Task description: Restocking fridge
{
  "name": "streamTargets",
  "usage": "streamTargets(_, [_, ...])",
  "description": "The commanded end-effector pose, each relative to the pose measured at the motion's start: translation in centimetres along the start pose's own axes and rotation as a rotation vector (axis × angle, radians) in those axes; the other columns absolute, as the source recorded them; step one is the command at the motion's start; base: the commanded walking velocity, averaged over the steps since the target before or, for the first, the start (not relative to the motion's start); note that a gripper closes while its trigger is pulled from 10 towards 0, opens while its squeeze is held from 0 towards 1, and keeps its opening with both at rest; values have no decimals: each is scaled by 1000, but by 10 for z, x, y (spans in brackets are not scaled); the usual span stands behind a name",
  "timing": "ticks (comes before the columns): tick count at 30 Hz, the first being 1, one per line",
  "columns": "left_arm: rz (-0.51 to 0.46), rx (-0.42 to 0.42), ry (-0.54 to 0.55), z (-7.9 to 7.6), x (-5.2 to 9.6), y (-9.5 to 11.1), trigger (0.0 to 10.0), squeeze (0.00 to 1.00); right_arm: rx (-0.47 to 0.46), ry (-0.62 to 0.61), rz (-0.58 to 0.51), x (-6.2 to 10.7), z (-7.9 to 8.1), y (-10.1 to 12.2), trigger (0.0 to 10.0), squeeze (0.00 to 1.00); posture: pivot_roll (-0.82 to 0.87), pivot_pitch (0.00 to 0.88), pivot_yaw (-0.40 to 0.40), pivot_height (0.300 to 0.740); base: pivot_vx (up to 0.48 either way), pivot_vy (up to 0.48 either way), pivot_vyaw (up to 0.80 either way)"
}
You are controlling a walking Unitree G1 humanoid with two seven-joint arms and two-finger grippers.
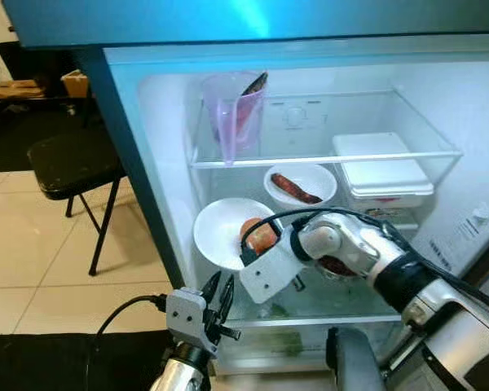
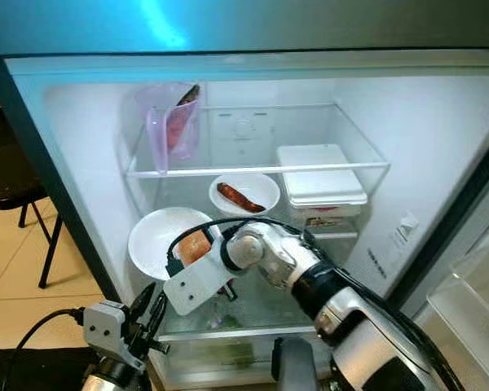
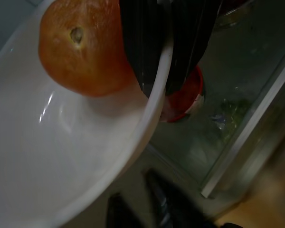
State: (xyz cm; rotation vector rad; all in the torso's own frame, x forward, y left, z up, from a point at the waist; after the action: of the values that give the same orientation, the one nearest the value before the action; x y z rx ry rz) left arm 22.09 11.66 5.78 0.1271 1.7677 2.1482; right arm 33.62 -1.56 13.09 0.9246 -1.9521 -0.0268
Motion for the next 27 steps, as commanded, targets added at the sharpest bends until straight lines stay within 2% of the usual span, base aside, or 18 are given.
streamTargets(1, [0,-12,-11,-1,-1,2,10000,0,22,-52,12,0,-13,4,10000,0,4,0,-21,476,0,0,0])
streamTargets(15, [-11,-4,-2,-3,-3,7,10000,0,70,-176,65,-5,-43,9,10000,0,13,0,-37,476,0,0,0])
streamTargets(27, [-12,4,4,-5,-3,10,10000,0,98,-216,53,-12,-52,18,10000,0,29,0,-57,476,0,0,0])
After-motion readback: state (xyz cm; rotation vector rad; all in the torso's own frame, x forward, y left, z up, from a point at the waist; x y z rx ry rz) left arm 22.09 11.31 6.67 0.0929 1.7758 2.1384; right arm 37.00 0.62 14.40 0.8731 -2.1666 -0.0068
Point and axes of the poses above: a point about 5 cm out from each wrist's last joint towards the gripper, its own x axis pointing back from the gripper into the wrist, its own y axis along the axis of the wrist's last joint, z = x × y, the point moved 2 cm from there along -x, pointing out of the wrist towards the gripper, and after that the axes turned 15 degrees about -x, right-handed, at the moved point
